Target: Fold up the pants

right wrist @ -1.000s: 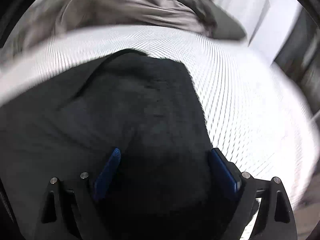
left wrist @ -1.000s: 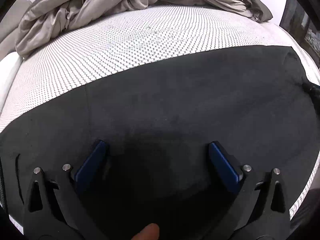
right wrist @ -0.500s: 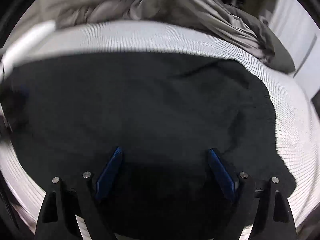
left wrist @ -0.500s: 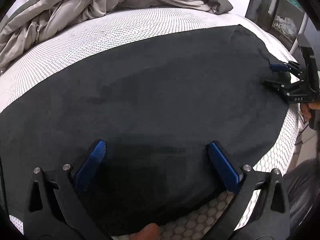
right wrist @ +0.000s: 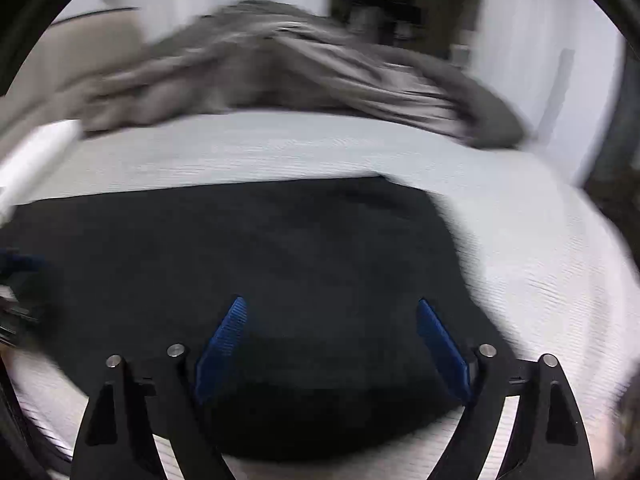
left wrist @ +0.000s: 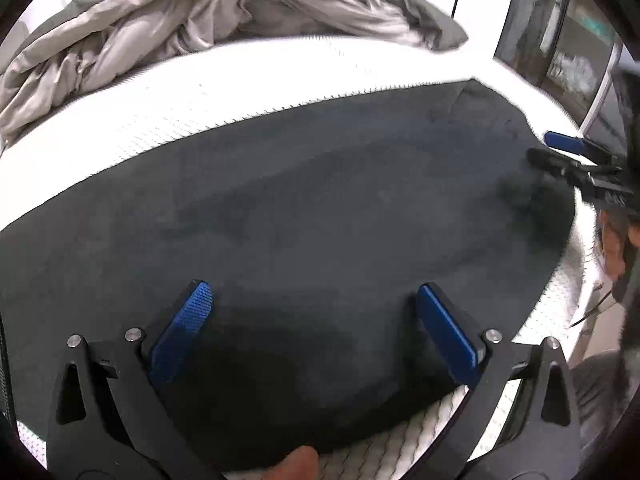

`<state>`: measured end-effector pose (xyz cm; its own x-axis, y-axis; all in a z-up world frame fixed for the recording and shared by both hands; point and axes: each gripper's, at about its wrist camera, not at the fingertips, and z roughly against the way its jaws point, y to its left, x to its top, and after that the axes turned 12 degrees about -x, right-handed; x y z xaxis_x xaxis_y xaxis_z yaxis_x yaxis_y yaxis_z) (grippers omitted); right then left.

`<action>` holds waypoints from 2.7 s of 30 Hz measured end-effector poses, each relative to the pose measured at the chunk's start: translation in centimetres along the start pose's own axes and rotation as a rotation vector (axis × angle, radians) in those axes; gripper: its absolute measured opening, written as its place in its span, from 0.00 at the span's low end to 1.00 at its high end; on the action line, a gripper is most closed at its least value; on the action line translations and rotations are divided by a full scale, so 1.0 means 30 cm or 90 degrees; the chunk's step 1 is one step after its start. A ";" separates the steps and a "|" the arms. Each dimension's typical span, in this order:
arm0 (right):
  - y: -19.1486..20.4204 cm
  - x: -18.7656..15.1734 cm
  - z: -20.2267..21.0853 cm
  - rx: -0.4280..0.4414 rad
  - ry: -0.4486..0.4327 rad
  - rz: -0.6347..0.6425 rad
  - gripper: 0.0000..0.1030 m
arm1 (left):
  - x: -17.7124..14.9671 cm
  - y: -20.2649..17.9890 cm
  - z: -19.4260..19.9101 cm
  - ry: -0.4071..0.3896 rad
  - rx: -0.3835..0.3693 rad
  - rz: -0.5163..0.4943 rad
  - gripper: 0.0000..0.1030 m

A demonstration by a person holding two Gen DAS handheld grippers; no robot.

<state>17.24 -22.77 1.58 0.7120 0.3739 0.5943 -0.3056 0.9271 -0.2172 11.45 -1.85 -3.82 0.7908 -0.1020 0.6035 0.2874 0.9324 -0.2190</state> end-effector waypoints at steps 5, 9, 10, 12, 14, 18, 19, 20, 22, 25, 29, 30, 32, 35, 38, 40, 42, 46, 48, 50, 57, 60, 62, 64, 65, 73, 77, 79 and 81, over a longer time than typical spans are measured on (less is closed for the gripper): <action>0.212 -0.098 -0.110 0.003 0.053 0.163 0.87 | -0.072 0.088 0.030 0.027 0.026 0.025 0.99; 0.094 -0.098 -0.148 -0.010 0.074 0.104 0.88 | -0.179 0.298 0.197 0.014 0.114 0.063 0.99; 0.056 -0.105 -0.159 -0.024 0.082 0.091 0.89 | -0.221 0.374 0.256 0.004 0.145 0.079 0.99; -0.006 -0.111 -0.160 -0.029 0.091 0.066 0.89 | -0.281 0.481 0.318 -0.003 0.173 0.119 1.00; 0.000 -0.096 -0.145 -0.033 0.102 0.074 0.89 | -0.339 0.570 0.383 -0.010 0.141 0.157 1.00; 0.077 0.023 -0.133 -0.032 0.070 0.123 0.89 | -0.334 0.575 0.441 -0.027 0.131 0.163 0.99; 0.115 0.044 -0.120 -0.015 0.056 0.121 0.89 | -0.314 0.566 0.445 -0.041 0.115 0.165 0.99; 0.163 0.067 -0.104 0.008 0.041 0.123 0.89 | -0.292 0.547 0.445 -0.056 0.095 0.165 0.99; 0.242 0.096 -0.102 0.049 0.026 0.126 0.89 | -0.237 0.500 0.409 -0.056 0.077 0.151 0.99; 0.404 0.087 -0.111 0.112 0.042 0.129 0.89 | -0.144 0.427 0.289 -0.012 0.067 0.118 0.99; 0.568 0.066 -0.139 0.111 0.067 0.187 0.89 | -0.108 0.399 0.144 0.054 0.116 0.104 1.00; 0.588 0.066 -0.135 0.100 0.067 0.202 0.89 | -0.108 0.403 0.148 0.050 0.118 0.110 1.00; 0.545 0.064 -0.155 0.095 0.080 0.195 0.89 | -0.122 0.437 0.185 0.042 0.137 0.122 1.00; 0.359 0.073 -0.207 0.015 0.114 0.124 0.89 | -0.190 0.532 0.268 0.025 0.179 0.152 1.00; 0.157 0.061 -0.253 -0.092 0.132 0.053 0.94 | -0.272 0.625 0.359 0.003 0.181 0.205 0.99; 0.070 0.056 -0.259 -0.096 0.141 0.003 0.94 | -0.288 0.626 0.378 -0.008 0.153 0.199 0.99; 0.043 0.059 -0.232 -0.095 0.133 -0.020 0.94 | -0.282 0.589 0.380 -0.007 0.165 0.186 0.99; 0.165 0.102 -0.171 -0.027 0.092 0.017 0.94 | -0.190 0.549 0.385 -0.042 0.098 0.187 0.99; 0.285 0.118 -0.162 0.010 0.090 0.053 0.94 | -0.107 0.510 0.336 -0.041 0.108 0.161 0.99; 0.417 0.134 -0.192 0.041 0.109 0.091 0.94 | -0.037 0.477 0.250 -0.025 0.114 0.151 0.99; 0.536 0.120 -0.229 0.016 0.102 0.164 0.94 | 0.000 0.485 0.095 0.046 0.171 0.155 1.00; 0.406 0.111 -0.260 -0.033 0.116 0.117 0.94 | -0.071 0.564 0.185 0.033 0.191 0.169 1.00; 0.309 0.097 -0.278 -0.071 0.126 0.090 0.94 | -0.123 0.613 0.252 0.023 0.209 0.191 1.00; 0.223 0.084 -0.290 -0.096 0.135 0.059 0.94 | -0.161 0.672 0.308 0.008 0.220 0.228 1.00; 0.204 0.088 -0.294 -0.098 0.139 0.049 0.94 | -0.172 0.682 0.324 0.000 0.205 0.244 1.00; 0.341 0.112 -0.201 -0.025 0.093 0.095 0.94 | 0.037 0.631 0.267 -0.053 0.176 0.219 0.99; 0.449 0.086 -0.214 -0.006 0.087 0.162 0.94 | 0.159 0.692 0.062 0.035 0.229 0.192 0.93; 0.452 0.086 -0.216 -0.005 0.088 0.162 0.94 | 0.158 0.725 0.040 0.032 0.229 0.194 0.93; 0.439 0.081 -0.209 -0.002 0.093 0.148 0.94 | 0.148 0.772 0.074 0.020 0.209 0.217 0.84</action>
<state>18.90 -9.47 -4.69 0.7068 0.5766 0.4097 -0.4697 0.8157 -0.3377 20.41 20.05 -4.50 0.8280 0.2231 0.5145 -0.1733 0.9743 -0.1437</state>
